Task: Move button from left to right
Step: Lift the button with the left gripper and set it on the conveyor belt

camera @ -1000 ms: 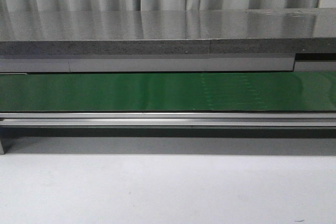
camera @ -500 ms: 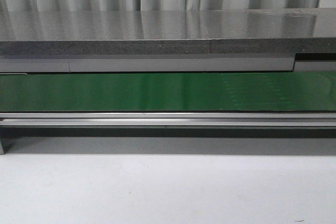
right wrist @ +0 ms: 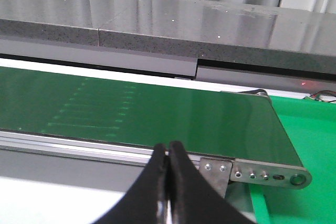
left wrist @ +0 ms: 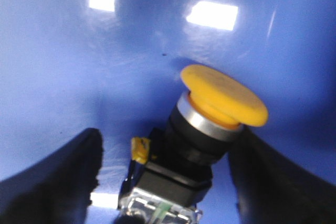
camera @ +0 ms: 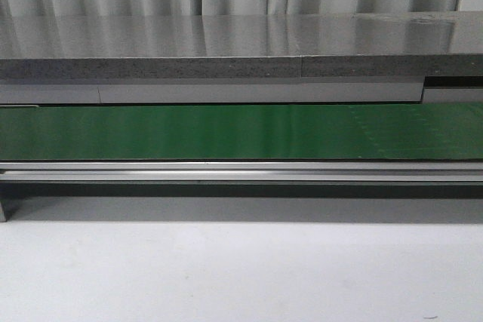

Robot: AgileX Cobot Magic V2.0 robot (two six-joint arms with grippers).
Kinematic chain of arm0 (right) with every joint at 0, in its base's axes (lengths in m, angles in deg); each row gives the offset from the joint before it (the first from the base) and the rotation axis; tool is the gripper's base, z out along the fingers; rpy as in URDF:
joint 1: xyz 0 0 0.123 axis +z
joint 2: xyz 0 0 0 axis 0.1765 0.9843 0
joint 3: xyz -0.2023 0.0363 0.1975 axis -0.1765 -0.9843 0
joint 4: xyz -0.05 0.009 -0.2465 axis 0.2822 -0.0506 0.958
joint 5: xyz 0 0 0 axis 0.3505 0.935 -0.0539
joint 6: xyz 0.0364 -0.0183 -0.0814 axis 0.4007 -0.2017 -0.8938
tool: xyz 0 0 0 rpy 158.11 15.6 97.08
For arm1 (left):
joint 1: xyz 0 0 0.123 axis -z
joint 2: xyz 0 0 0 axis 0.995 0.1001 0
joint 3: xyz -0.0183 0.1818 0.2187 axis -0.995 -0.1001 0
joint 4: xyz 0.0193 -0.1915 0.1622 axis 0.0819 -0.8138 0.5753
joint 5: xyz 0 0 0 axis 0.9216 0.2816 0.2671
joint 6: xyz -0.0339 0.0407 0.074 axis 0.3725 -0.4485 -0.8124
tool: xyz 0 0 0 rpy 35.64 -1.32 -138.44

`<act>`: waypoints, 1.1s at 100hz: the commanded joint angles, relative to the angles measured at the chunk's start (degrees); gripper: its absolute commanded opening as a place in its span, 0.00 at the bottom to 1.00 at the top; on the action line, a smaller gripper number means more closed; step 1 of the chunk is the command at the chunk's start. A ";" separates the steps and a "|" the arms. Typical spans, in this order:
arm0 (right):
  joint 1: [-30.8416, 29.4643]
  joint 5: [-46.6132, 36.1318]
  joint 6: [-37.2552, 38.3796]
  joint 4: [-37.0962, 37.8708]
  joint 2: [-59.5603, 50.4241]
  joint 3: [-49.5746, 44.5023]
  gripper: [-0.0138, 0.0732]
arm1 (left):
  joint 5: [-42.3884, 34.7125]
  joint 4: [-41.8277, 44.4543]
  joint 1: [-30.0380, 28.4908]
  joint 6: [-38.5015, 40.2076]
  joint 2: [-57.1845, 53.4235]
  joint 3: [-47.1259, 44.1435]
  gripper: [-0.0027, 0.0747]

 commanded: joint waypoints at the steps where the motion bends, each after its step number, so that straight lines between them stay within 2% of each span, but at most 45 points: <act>1: 0.04 -4.78 -0.42 0.38 -0.99 0.02 0.08 | -0.28 -0.77 0.21 0.05 -2.53 1.59 0.46; 18: 0.04 -4.78 -0.42 0.38 -0.99 0.02 0.08 | 0.45 -0.77 0.21 0.05 -2.53 1.59 0.31; 37: 0.04 -4.78 -0.42 0.38 -0.99 0.02 0.08 | 2.49 -0.77 0.21 0.05 -2.80 1.94 0.24; 65: 0.04 -4.78 -0.42 0.38 -0.99 0.02 0.08 | 5.66 -2.29 0.21 0.05 -7.72 6.06 0.24; 79: 0.04 -4.78 -0.42 0.38 -0.99 0.02 0.08 | 6.78 -8.36 0.21 -0.08 -11.31 7.49 0.24; 94: 0.04 -4.78 -0.42 0.38 -0.99 0.02 0.08 | 7.87 -17.18 0.21 -4.43 -13.56 7.49 0.24; 110: 0.04 -4.78 -0.42 0.38 -0.99 0.02 0.08 | 9.32 -18.25 2.15 -4.84 -13.65 6.83 0.24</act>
